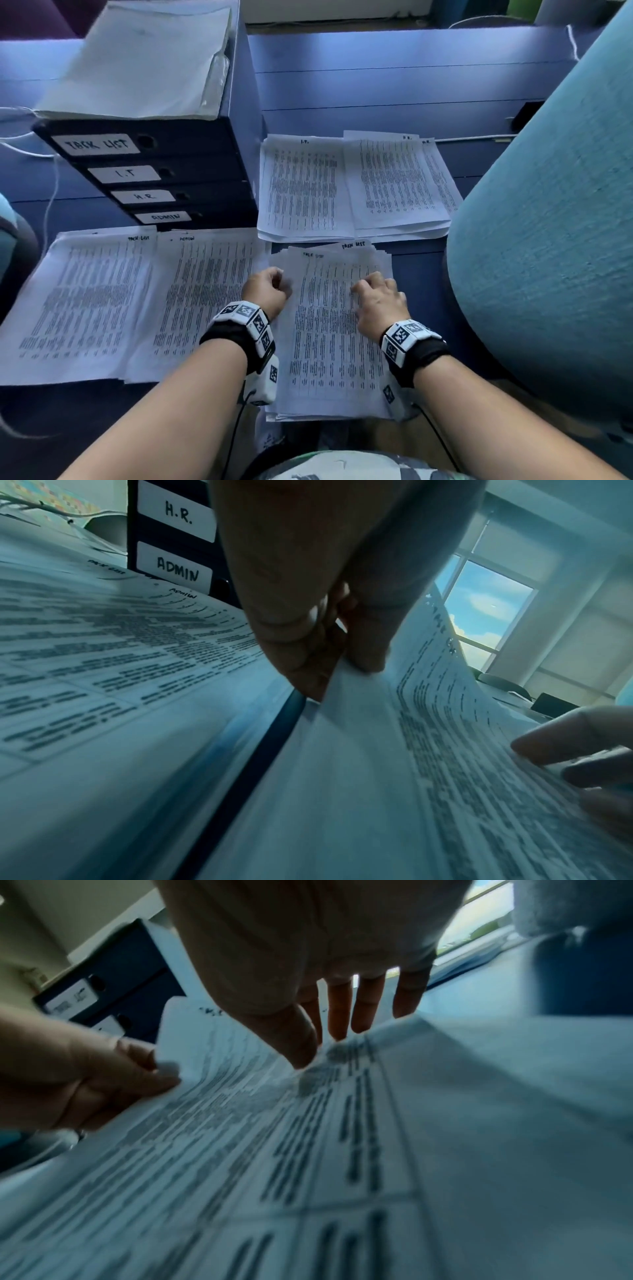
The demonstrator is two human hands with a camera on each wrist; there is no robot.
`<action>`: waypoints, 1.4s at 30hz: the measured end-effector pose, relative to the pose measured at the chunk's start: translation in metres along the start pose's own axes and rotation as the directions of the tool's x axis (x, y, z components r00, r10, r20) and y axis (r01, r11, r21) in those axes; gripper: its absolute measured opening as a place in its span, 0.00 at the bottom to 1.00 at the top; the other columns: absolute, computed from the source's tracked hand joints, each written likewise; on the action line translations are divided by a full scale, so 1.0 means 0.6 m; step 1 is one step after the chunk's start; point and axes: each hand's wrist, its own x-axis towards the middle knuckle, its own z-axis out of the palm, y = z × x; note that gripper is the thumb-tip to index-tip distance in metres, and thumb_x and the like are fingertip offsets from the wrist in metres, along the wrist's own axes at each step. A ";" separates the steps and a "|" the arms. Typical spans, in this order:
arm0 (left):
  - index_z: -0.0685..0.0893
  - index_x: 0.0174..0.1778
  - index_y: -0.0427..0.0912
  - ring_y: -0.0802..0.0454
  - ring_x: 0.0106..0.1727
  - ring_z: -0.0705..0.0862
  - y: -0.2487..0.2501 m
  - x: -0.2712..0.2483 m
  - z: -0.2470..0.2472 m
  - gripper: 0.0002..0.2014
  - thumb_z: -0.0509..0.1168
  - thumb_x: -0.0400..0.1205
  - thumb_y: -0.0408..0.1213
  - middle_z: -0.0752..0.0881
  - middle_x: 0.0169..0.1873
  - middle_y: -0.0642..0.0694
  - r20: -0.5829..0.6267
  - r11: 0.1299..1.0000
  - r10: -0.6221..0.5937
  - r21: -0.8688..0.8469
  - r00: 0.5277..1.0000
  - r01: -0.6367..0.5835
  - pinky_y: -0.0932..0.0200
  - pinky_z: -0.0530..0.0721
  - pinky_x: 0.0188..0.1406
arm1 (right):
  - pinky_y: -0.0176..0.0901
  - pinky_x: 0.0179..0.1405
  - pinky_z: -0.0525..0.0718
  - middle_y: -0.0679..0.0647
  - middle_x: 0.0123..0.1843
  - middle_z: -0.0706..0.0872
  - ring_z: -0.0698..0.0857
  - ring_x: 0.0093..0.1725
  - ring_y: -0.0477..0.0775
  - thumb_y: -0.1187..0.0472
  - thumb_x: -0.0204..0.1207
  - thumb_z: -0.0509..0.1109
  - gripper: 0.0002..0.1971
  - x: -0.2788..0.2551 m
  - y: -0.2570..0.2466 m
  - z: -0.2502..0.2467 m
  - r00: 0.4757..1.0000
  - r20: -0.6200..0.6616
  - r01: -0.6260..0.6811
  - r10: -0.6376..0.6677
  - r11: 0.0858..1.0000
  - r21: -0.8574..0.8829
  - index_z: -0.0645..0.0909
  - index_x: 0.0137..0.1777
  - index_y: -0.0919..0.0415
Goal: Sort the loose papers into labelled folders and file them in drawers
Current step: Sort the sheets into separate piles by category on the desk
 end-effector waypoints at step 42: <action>0.86 0.53 0.37 0.47 0.58 0.77 -0.013 0.030 0.015 0.12 0.63 0.85 0.42 0.70 0.65 0.41 -0.112 0.997 -0.038 0.058 0.993 0.045 0.58 0.77 0.63 | 0.37 0.25 0.73 0.44 0.27 0.77 0.72 0.23 0.42 0.57 0.81 0.69 0.07 0.044 0.052 -0.016 0.962 -0.178 -0.027 0.209 0.716 0.697 0.79 0.40 0.51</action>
